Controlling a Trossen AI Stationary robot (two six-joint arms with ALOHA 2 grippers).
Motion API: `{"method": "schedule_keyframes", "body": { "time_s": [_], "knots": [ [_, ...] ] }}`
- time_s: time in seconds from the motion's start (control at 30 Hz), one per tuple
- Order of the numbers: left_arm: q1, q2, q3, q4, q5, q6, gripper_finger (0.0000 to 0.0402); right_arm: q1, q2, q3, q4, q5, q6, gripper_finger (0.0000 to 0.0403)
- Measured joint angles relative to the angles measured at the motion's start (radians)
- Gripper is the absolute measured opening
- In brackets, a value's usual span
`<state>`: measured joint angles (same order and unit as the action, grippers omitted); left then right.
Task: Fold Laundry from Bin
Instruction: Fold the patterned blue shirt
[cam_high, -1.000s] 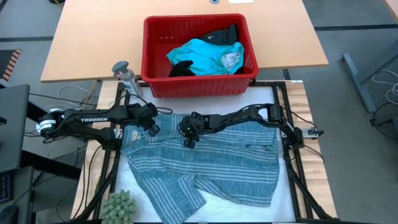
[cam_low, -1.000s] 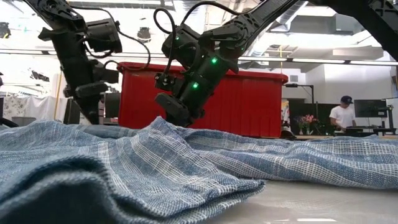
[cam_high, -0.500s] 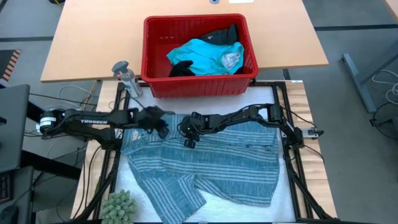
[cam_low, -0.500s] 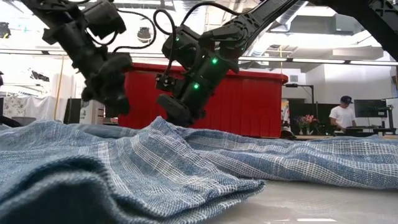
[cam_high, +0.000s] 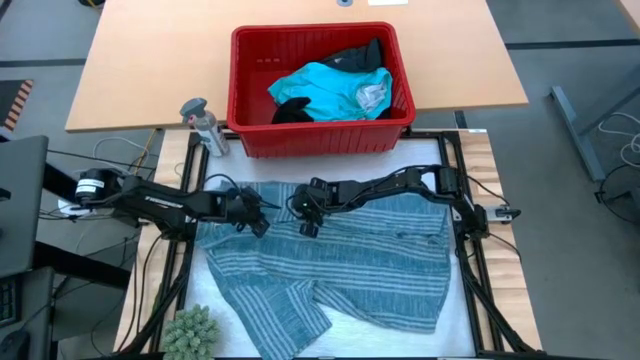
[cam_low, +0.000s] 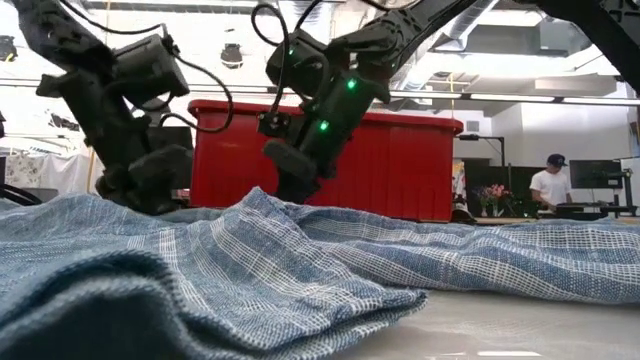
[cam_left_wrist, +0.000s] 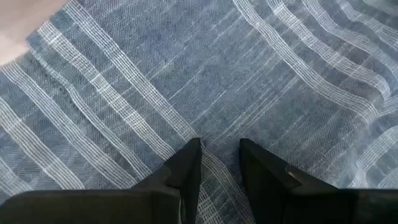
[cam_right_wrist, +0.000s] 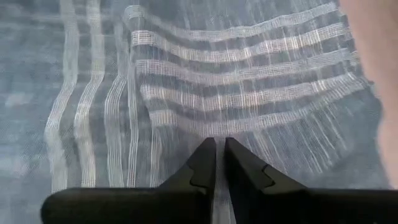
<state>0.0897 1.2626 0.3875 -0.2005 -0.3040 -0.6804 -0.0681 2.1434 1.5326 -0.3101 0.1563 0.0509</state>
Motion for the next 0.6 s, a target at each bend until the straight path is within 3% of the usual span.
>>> {"method": "schedule_keyframes", "body": {
  "time_s": [0.37,0.6],
  "knots": [
    [-0.029,0.029,-0.019,0.011,-0.033,-0.054,0.0103,-0.014,-0.091,0.001,-0.29,0.038,0.007,0.0106],
    [-0.071,0.027,-0.016,-0.067,-0.069,-0.119,0.0103,-0.011,-0.122,-0.08,-0.459,0.151,0.046,0.0105]
  ]
}}
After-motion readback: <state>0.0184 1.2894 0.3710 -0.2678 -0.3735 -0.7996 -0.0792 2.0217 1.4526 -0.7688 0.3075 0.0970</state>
